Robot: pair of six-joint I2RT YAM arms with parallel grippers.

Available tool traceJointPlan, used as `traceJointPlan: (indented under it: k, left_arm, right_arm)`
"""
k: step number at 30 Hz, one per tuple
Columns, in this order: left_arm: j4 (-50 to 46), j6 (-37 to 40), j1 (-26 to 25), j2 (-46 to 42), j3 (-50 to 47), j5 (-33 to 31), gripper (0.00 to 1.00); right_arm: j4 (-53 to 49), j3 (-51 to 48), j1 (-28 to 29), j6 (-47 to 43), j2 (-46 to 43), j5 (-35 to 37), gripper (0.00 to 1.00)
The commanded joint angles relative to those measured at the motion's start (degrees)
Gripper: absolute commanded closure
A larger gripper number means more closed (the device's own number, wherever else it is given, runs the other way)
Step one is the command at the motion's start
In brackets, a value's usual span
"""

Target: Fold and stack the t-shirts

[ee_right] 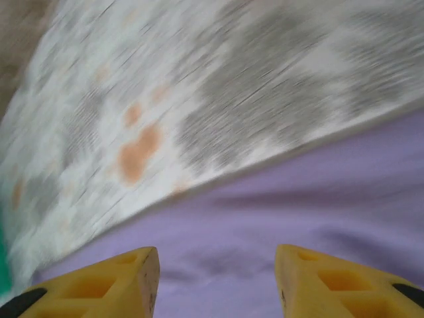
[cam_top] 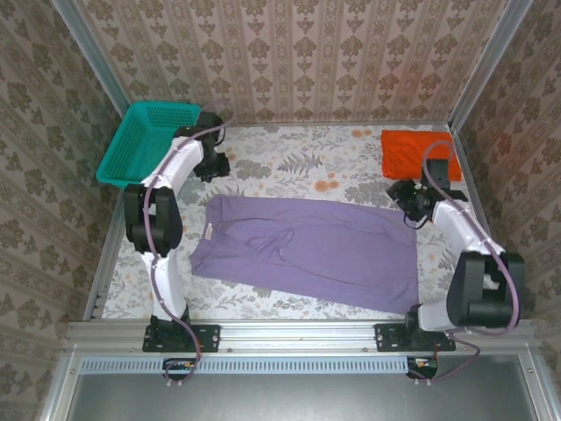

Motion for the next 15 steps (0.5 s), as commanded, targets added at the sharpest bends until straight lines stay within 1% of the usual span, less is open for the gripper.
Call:
traceJointPlan:
  k: [1, 3, 5, 8, 11, 15]
  left_arm:
    - [-3.0, 0.6, 0.0, 0.7, -3.4, 7.1, 0.66]
    - [-2.7, -0.6, 0.0, 1.7, -4.1, 8.6, 0.66]
    - [-2.6, -2.4, 0.0, 2.7, -4.4, 8.5, 0.66]
    - [-1.3, -4.9, 0.2, 4.3, -5.1, 7.9, 0.66]
    - [0.1, -6.0, 0.3, 6.1, -5.4, 7.1, 0.66]
    - [0.3, -7.4, 1.1, 9.1, -4.9, 5.6, 0.67]
  right_arm:
    - [2.1, -1.2, 11.0, 4.7, 0.8, -2.1, 0.54]
    - [1.5, 0.1, 19.2, 5.8, 2.2, -0.1, 0.56]
    - [2.1, 1.9, 26.5, 7.0, 6.8, 1.5, 0.57]
    - [2.1, 6.3, 34.8, 9.2, 14.0, 2.0, 0.58]
    - [0.3, 12.7, 40.7, 11.1, 21.8, 2.7, 0.63]
    - [-1.8, 20.7, 45.4, 13.1, 29.2, 4.7, 0.67]
